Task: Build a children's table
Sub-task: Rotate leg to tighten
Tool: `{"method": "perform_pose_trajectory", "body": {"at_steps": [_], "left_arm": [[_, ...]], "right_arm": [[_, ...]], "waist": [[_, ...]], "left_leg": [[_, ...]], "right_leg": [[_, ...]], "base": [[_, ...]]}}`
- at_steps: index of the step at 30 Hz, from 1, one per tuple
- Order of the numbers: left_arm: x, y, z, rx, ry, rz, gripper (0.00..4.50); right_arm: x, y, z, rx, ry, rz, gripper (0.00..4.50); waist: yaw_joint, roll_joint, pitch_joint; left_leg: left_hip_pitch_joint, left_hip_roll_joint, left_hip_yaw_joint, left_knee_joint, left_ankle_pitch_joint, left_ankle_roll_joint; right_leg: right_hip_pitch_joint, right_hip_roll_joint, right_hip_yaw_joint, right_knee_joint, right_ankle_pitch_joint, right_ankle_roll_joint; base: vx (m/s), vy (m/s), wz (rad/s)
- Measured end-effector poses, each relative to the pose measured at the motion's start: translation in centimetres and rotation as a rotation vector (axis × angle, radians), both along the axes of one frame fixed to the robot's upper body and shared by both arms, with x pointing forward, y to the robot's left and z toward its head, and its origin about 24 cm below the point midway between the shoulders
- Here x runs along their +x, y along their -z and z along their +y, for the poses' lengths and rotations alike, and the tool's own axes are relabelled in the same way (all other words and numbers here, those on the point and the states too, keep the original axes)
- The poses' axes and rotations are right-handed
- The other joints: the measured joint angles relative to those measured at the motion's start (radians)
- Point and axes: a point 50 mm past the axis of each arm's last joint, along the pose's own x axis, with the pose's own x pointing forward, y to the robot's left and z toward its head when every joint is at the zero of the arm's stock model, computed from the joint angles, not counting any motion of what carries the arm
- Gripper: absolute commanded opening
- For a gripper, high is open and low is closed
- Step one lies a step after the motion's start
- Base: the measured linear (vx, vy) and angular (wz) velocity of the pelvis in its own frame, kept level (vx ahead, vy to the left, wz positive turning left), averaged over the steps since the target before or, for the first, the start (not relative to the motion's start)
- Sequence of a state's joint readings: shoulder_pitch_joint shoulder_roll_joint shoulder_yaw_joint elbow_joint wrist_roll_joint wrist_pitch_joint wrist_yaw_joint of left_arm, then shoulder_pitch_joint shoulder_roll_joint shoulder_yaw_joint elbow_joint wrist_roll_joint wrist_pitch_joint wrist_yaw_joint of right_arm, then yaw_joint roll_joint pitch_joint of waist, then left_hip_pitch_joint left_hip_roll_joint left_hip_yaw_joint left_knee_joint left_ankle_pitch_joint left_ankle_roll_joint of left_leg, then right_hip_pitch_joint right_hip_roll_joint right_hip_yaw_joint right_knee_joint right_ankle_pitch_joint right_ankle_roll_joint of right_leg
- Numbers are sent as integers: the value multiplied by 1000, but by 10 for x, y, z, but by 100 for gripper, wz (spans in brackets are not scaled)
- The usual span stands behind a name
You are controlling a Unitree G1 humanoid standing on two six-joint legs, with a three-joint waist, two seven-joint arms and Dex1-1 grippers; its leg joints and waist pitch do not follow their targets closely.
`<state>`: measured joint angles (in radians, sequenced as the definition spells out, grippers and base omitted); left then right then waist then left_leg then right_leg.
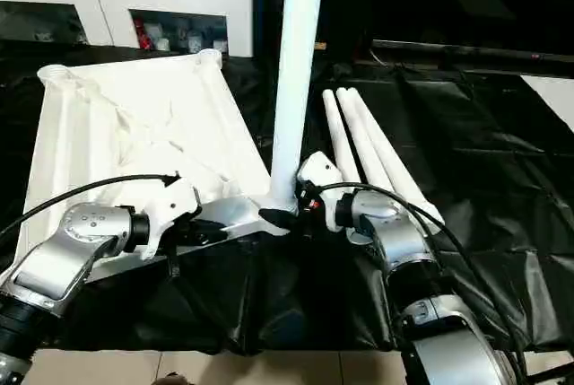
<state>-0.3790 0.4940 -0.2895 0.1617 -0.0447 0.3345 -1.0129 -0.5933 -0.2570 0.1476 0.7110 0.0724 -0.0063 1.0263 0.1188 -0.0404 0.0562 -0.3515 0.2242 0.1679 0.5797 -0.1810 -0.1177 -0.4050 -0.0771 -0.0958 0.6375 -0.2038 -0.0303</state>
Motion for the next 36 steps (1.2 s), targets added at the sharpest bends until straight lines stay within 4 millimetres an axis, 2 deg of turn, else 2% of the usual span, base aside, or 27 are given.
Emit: {"method": "perform_pose_trajectory", "body": {"at_steps": [3, 8, 17, 20, 27, 30, 31, 36], "left_arm": [[0, 0, 0, 0, 0, 0, 0], [0, 0, 0, 1, -1, 0, 0], [0, 1, -1, -3, -19, 1, 0], [6, 3, -7, -4, -79, -9, 0], [30, 7, -44, -17, -298, -29, 0], [32, 7, -54, -23, -336, -30, 0], [33, 7, -57, -23, -345, -32, 0], [36, 6, -56, -20, -381, -51, 0]], "right_arm": [[0, 0, 2, 4, -7, 2, 311], [-1, 0, 2, 5, -10, 6, 278], [0, 4, 5, 17, 25, 11, 271], [4, 10, 9, 39, 139, 8, 271], [27, 13, 31, 67, 563, 32, 271], [30, 13, 34, 75, 650, 40, 271], [32, 13, 35, 81, 677, 45, 326], [33, 12, 41, 105, 679, 58, 371]], "waist": [[0, 0, 0], [-1, 0, 0], [-2, -1, -1], [-7, -1, -1], [-6, -1, -1], [-3, 0, -1], [-2, 0, -1], [-9, 0, -1]], "left_leg": [[0, 0, 0, 0, 0, 0], [0, 0, 0, 1, 0, 0], [1, 0, 0, 1, 0, 0], [3, 0, 0, 3, 0, 0], [3, 0, -1, 5, 1, -1], [3, 0, -1, 5, 1, -1], [2, 0, -1, 5, 1, -1], [1, 0, -1, 5, 1, -1]], "right_leg": [[0, 0, 0, 0, 0, 0], [0, 0, 0, 1, 0, 0], [1, 0, 0, 1, 0, 0], [1, 0, 1, 3, 0, -1], [2, 0, 1, 4, 4, 3], [2, 0, 1, 4, 4, 3], [2, 0, 1, 3, 4, 3], [1, 0, 1, 2, 5, 1]], "base": [[0, 0, 0], [0, 0, 0], [0, 0, 0], [0, 0, 0], [0, 0, 0], [0, 0, 0], [0, 0, 0], [0, 0, 0]]}}
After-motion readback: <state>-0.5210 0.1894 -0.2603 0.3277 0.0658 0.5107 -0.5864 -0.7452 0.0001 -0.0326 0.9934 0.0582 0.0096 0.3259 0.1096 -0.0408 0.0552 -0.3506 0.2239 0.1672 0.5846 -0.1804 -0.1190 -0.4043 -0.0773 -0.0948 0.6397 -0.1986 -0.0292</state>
